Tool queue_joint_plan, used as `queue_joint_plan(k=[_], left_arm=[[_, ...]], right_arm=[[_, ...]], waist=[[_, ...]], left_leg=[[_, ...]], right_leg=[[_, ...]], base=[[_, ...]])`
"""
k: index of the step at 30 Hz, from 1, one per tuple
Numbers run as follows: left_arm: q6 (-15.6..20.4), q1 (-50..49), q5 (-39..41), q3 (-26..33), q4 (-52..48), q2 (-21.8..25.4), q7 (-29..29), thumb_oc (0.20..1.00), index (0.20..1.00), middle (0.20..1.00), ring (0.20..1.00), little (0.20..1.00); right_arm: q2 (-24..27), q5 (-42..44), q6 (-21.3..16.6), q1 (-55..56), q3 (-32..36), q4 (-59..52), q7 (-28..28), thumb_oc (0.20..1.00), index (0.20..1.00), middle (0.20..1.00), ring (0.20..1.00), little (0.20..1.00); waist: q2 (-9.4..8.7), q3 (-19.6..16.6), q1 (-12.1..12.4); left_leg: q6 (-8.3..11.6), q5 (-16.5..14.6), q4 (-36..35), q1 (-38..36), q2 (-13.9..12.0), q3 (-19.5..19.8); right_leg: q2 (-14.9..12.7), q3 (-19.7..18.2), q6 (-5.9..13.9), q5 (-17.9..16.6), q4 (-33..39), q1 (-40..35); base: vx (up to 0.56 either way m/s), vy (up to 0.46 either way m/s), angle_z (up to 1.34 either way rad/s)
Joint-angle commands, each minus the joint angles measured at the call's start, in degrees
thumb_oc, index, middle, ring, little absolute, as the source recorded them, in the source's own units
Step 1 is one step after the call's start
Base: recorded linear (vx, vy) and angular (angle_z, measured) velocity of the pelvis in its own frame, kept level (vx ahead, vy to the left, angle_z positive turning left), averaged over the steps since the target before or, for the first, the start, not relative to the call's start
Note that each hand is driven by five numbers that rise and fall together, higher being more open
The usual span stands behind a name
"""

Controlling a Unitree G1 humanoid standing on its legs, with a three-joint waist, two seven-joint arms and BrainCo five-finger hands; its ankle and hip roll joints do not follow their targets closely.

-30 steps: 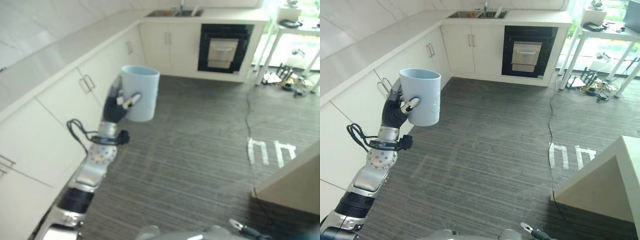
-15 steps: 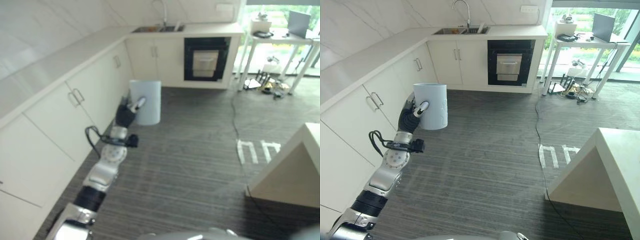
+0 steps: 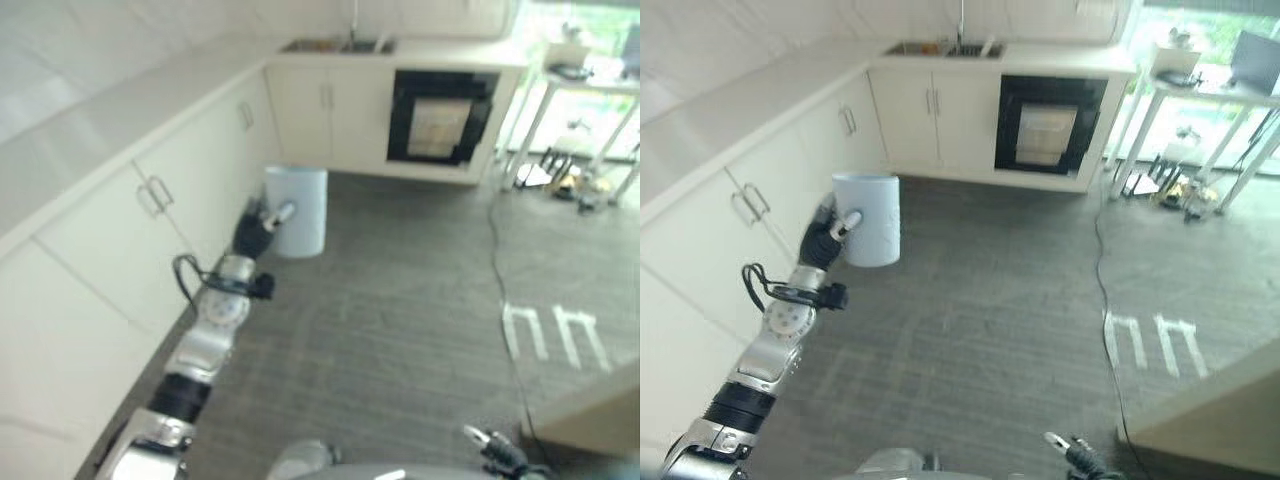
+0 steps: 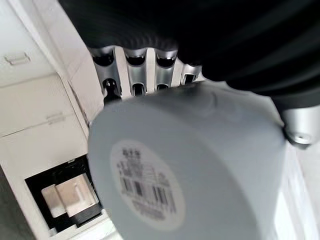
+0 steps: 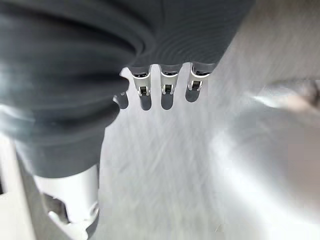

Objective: Place the dishes in the dishwasher.

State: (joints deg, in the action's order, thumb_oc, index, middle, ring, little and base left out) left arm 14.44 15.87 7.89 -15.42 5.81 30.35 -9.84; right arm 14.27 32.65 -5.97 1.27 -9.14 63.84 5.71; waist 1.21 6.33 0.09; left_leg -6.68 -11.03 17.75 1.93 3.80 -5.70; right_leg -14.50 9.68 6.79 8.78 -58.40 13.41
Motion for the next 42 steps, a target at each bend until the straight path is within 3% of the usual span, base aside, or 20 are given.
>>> queue_joint_plan(k=[1,3,6,9,10,13,15,16,17,18,21,22,24,27,32,35,36,38,41,42], left_arm=[[2.33,3.79,1.24,0.98,-3.36,2.12,0.15,0.200,0.200,0.200,0.200,0.200],[0.94,5.13,1.19,0.40,-3.55,2.46,0.27,0.200,0.200,0.200,0.200,0.200],[0.23,5.17,0.74,-0.38,-4.98,2.51,1.25,0.200,0.200,0.200,0.200,0.200],[0.55,2.60,-1.20,0.21,-6.37,1.91,2.13,0.200,0.200,0.200,0.200,0.200],[-0.14,2.35,-1.03,0.45,-6.89,1.90,1.73,0.200,0.200,0.200,0.200,0.200],[-1.74,1.77,-1.41,1.47,-7.88,2.05,0.08,0.200,0.200,0.200,0.200,0.200],[-2.16,0.45,-1.08,2.63,-9.06,1.95,-0.13,0.200,0.200,0.200,0.200,0.200],[-2.17,0.07,-0.74,2.89,-9.28,1.89,-0.10,0.200,0.200,0.200,0.200,0.200],[-2.07,0.07,-0.60,2.99,-9.20,1.86,-0.06,0.200,0.200,0.200,0.200,0.200],[-1.36,-0.12,-0.41,3.00,-8.84,2.21,-0.32,0.200,0.200,0.200,0.200,0.200],[-0.65,-0.86,-0.11,2.84,-9.01,3.39,-1.52,0.200,0.200,0.200,0.200,0.200],[-0.46,-1.40,0.71,3.12,-9.29,4.06,-1.51,0.200,0.200,0.200,0.200,0.200],[0.53,-2.51,1.92,4.33,-9.10,4.81,-0.59,0.200,0.200,0.200,0.200,0.200],[2.70,-3.91,2.02,5.54,-8.35,4.61,0.49,0.200,0.200,0.200,0.200,0.200],[4.31,-3.72,0.67,5.00,-6.23,3.45,1.26,0.200,0.200,0.200,0.200,0.200],[4.17,-1.98,0.66,4.17,-4.79,3.46,1.80,0.200,0.200,0.200,0.200,0.200],[3.92,-1.38,0.39,3.68,-4.30,3.79,1.69,0.200,0.200,0.200,0.200,0.200],[3.25,-1.27,0.36,3.71,-4.07,4.16,1.55,0.200,0.200,0.200,0.200,0.200],[2.94,-1.13,0.35,3.14,-4.67,4.22,0.79,0.200,0.200,0.200,0.200,0.200],[2.09,-0.23,0.59,2.65,-5.12,4.48,0.71,0.200,0.200,0.200,0.200,0.200]], right_arm=[[2.90,0.90,-3.43,-3.59,-1.12,1.64,-0.23,1.000,1.000,1.000,1.000,1.000],[3.28,2.11,-4.15,-3.85,-1.35,0.81,-0.54,1.000,1.000,1.000,1.000,1.000],[3.27,3.44,-4.31,-4.35,0.36,0.98,-0.73,1.000,1.000,1.000,1.000,1.000],[2.94,4.74,-2.19,-5.45,1.55,1.32,-1.26,1.000,1.000,1.000,1.000,1.000],[2.94,5.14,-1.65,-5.62,1.27,1.32,-1.41,1.000,1.000,1.000,1.000,1.000],[2.84,3.17,-0.98,-6.57,-1.00,1.46,-1.04,1.000,1.000,1.000,1.000,1.000],[3.58,2.91,-1.76,-6.91,-2.57,2.60,-0.69,1.000,1.000,1.000,1.000,1.000],[4.17,3.39,-2.09,-6.81,-2.50,2.98,-0.33,1.000,1.000,1.000,1.000,1.000],[4.50,3.60,-2.39,-6.71,-2.37,3.13,-0.01,1.000,1.000,1.000,1.000,1.000],[4.73,3.33,-3.39,-6.70,-2.22,3.51,0.70,1.000,1.000,1.000,1.000,1.000],[4.30,2.71,-3.82,-7.88,-2.07,4.04,0.79,1.000,1.000,1.000,1.000,1.000],[4.24,2.90,-3.63,-8.44,-2.47,4.30,0.35,1.000,1.000,1.000,1.000,1.000],[4.25,3.03,-2.92,-9.46,-3.23,4.93,0.03,1.000,1.000,1.000,1.000,1.000],[4.07,1.73,-3.09,-8.99,-3.48,4.57,0.04,1.000,1.000,1.000,1.000,1.000],[3.74,0.05,-1.83,-7.89,-3.86,3.66,0.09,1.000,1.000,1.000,1.000,1.000],[2.73,-0.54,-2.29,-7.18,-4.25,3.24,-0.64,1.000,1.000,1.000,1.000,1.000],[1.94,-0.84,-2.61,-6.66,-4.65,2.76,-1.18,1.000,1.000,1.000,1.000,1.000],[1.09,-1.96,-2.06,-6.60,-4.75,2.52,-1.42,1.000,1.000,1.000,1.000,1.000],[1.13,-3.18,-2.82,-7.23,-5.27,2.97,-1.34,1.000,1.000,1.000,1.000,1.000],[1.74,-2.52,-3.17,-7.28,-5.31,3.02,-1.12,1.000,1.000,1.000,1.000,1.000]], waist=[[0.82,0.70,-1.61],[-0.93,1.32,-3.79],[-3.85,1.17,-4.89],[-3.33,-0.85,-5.13],[-2.79,-1.19,-5.47],[-1.79,-1.24,-5.09],[-1.91,-0.97,-4.02],[-2.39,-0.60,-3.31],[-2.27,-0.10,-2.98],[-1.84,1.07,-1.98],[-1.66,1.47,-0.67],[-1.10,1.84,0.73],[1.19,1.35,2.93],[1.94,0.68,3.48],[1.32,-0.82,3.03],[1.58,-1.80,2.26],[1.81,-1.76,1.86],[1.86,-1.72,1.91],[2.29,-0.67,1.13],[1.97,0.16,0.07]], left_leg=[[2.47,2.64,-0.56,2.00,-2.86,-0.89],[2.50,-1.06,-0.56,-1.80,-1.69,-0.45],[2.49,-5.69,-0.56,-5.12,0.56,-0.08],[3.77,-7.96,-0.56,-10.82,-2.34,-0.86],[4.55,-5.43,-0.56,-11.99,-3.55,-0.92],[8.45,8.65,0.89,-16.44,-6.69,-2.04],[11.03,16.38,18.57,-9.93,-8.61,-1.87],[10.81,18.04,24.15,-4.50,-9.69,-1.45],[10.10,17.52,26.34,-1.18,-9.68,-0.72],[8.24,15.83,23.89,4.07,-7.28,0.29],[7.41,16.84,7.78,6.18,-5.48,-0.48],[7.68,18.00,-0.56,8.17,-3.27,2.61],[9.06,16.29,-0.56,16.97,-2.86,8.92],[9.72,15.77,-0.56,20.31,-3.39,8.39],[5.65,10.51,-0.56,13.83,-1.09,7.27],[3.06,8.05,-0.56,11.09,0.80,8.95],[1.82,6.73,-0.56,9.64,1.25,9.23],[1.08,5.75,-0.56,8.03,1.42,9.07],[1.13,3.71,-0.56,4.51,1.91,10.71],[1.11,2.38,-0.56,3.03,2.33,12.08]], right_leg=[[10.86,4.68,-0.09,-10.51,30.90,-9.79],[8.07,4.06,0.56,-13.57,41.21,-4.48],[2.72,-1.63,3.29,-14.96,41.21,4.30],[2.98,-1.19,3.01,-14.12,41.21,2.34],[4.43,-1.58,1.90,-13.04,41.21,1.39],[8.64,-2.19,-2.75,-9.08,41.21,-2.64],[10.97,-3.15,-6.32,-6.35,41.21,-6.04],[11.34,-3.39,-7.76,-5.25,41.21,-7.84],[11.83,-3.89,-8.17,-4.83,41.21,-8.89],[13.03,-5.78,-8.36,-3.73,41.21,-11.32],[14.22,-8.41,-7.53,-2.30,41.21,-12.61],[15.52,-10.70,-6.95,-1.39,41.21,-13.84],[18.50,-13.64,-6.46,-0.31,41.21,-15.08],[18.78,-14.68,-5.82,1.18,41.21,-17.03],[16.54,-12.91,-4.85,3.43,41.21,-20.98],[15.95,-9.72,-2.85,-4.63,39.44,-21.76],[15.99,-8.29,-1.39,-7.75,29.03,-17.35],[14.94,-5.85,0.15,-10.51,23.10,-12.80],[13.42,-4.00,-0.77,-10.46,31.91,-7.37],[11.89,-4.95,-0.74,-12.03,40.14,-6.10]], base=[[0.46,-0.121,0.13],[0.43,-0.206,0.41],[0.44,-0.278,0.41],[0.70,-0.484,0.61],[0.62,-0.423,0.19],[0.49,-0.378,-0.37],[0.48,-0.429,-1.07],[0.39,-0.321,-1.55],[0.37,-0.161,-0.91],[0.30,-0.027,-0.70],[0.36,0.090,-1.20],[0.44,0.213,-1.38],[0.49,0.250,-1.27],[0.36,0.203,-1.25],[0.37,0.241,-0.54],[0.30,0.176,0.29],[0.28,0.156,0.50],[0.24,0.095,0.25],[0.26,-0.082,-0.17],[0.29,-0.285,0.10]])
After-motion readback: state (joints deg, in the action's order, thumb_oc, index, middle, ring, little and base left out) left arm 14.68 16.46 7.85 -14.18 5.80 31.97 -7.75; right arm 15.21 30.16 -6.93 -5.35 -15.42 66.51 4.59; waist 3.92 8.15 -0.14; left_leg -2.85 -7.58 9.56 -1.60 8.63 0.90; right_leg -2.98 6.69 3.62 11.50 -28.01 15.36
